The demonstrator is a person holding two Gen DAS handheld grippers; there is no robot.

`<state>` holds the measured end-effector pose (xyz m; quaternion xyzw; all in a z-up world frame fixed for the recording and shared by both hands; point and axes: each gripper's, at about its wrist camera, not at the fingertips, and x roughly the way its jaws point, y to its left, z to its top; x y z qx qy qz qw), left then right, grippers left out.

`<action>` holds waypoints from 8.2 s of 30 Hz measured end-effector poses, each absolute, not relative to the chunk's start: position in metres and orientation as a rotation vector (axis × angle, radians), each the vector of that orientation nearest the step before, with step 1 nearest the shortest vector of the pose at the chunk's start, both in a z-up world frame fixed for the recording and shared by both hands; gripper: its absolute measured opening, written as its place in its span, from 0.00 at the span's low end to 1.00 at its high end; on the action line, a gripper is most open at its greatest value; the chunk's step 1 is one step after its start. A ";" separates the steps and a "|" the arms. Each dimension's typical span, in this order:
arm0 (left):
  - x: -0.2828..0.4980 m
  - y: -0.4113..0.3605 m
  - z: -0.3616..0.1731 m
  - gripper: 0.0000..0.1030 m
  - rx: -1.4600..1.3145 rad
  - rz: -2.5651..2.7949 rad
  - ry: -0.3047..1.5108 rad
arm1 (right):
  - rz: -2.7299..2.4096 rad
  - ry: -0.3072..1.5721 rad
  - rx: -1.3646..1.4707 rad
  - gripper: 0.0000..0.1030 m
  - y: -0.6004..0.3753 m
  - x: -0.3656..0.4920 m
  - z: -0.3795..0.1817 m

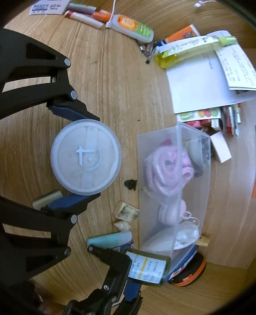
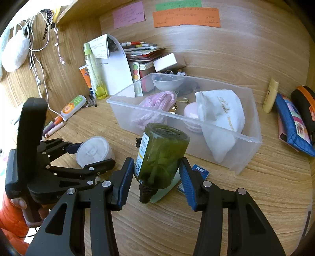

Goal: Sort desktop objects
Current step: 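Carry the white container and green bottle over the clear box with both tools, then lower the container and bottle into the clear box and open both tools, then grasp the white dotted block with the left tool while the right tool grasps the blue Max pack, then carry the dotted block and Max pack over the clear box with both tools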

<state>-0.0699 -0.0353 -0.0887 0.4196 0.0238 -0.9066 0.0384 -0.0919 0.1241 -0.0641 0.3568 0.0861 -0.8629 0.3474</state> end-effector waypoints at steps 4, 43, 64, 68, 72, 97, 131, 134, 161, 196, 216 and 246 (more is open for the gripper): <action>-0.069 -0.034 -0.077 0.63 1.235 -2.802 0.079 | -2.242 0.216 0.911 0.38 0.125 -0.093 -0.058; -0.097 -0.052 0.027 0.63 0.858 -2.971 0.256 | -2.368 0.266 0.657 0.37 0.132 -0.118 0.016; -0.179 -0.044 -0.016 0.63 1.086 -2.960 0.269 | -2.322 0.278 0.804 0.37 0.102 -0.187 -0.017; -0.184 -0.045 -0.025 0.63 1.120 -2.969 0.269 | -2.311 0.308 0.844 0.37 0.096 -0.190 -0.029; -0.190 -0.045 -0.034 0.63 1.168 -2.966 0.273 | -2.305 0.319 0.856 0.37 0.094 -0.193 -0.034; -0.189 -0.050 -0.029 0.72 1.113 -2.957 0.259 | -2.394 0.382 0.832 0.79 0.095 -0.192 -0.037; -0.067 -0.043 -0.006 0.95 1.014 -2.926 0.112 | -2.465 0.343 0.724 0.95 0.137 -0.112 -0.002; -0.058 -0.040 -0.018 0.94 1.056 -2.916 0.090 | -2.466 0.340 0.757 0.95 0.142 -0.109 -0.012; -0.027 -0.020 -0.101 0.94 1.353 -2.875 -0.111 | -2.409 0.428 1.096 0.95 0.162 -0.107 -0.095; -0.036 -0.032 -0.103 0.32 1.291 -2.898 -0.004 | -2.311 0.377 1.140 0.49 0.135 -0.132 -0.107; -0.037 -0.044 -0.074 0.32 1.162 -2.917 0.126 | -2.332 0.340 1.067 0.24 0.144 -0.119 -0.090; -0.101 -0.040 0.007 0.32 0.975 -3.031 0.251 | -2.387 0.231 0.761 0.24 0.160 -0.137 -0.002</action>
